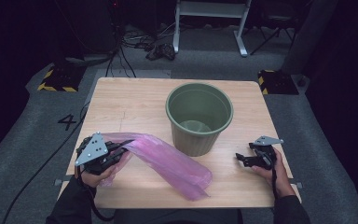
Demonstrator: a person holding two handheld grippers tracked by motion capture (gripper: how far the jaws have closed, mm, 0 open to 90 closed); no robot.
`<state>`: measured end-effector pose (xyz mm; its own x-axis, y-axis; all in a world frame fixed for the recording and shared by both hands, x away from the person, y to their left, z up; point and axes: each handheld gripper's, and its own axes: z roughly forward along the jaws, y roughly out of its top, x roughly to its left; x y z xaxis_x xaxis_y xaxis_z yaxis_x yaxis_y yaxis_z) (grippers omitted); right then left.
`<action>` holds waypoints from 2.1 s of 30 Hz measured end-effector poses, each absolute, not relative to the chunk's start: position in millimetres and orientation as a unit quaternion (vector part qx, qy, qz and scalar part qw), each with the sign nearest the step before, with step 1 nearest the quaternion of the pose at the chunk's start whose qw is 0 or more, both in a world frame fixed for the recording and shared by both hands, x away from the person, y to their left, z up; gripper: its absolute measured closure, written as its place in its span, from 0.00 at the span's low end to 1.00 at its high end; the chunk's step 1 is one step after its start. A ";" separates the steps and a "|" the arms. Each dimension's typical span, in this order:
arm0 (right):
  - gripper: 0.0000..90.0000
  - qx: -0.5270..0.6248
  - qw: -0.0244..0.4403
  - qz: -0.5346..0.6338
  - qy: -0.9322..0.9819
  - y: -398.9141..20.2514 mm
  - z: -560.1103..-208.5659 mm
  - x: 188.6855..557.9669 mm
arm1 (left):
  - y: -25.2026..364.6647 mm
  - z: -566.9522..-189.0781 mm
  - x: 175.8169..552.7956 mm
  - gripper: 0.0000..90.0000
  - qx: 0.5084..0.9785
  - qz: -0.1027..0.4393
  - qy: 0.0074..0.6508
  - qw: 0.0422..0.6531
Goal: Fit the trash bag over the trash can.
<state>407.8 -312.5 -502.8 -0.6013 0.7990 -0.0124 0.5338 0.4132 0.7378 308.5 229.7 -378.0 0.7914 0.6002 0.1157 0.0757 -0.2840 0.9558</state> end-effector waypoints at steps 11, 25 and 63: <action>0.21 0.407 0.185 0.358 0.819 -313.3 -502.8 405.5 | 235.4 -359.7 306.7 1.00 0.734 0.238 0.225 0.596; 0.21 0.404 0.183 0.360 0.821 -313.9 -502.9 404.4 | 224.1 -317.6 309.6 1.00 0.711 0.256 0.199 0.625; 0.21 0.403 0.182 0.360 0.821 -313.7 -502.9 404.5 | 201.2 -234.0 407.8 1.00 0.622 0.349 0.318 0.625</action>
<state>404.5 -313.7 -502.9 -0.6083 0.7936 -0.0093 0.5311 0.4157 0.7383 407.8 201.2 -234.0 0.5537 0.8319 0.0363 -0.0402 -0.0169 0.9990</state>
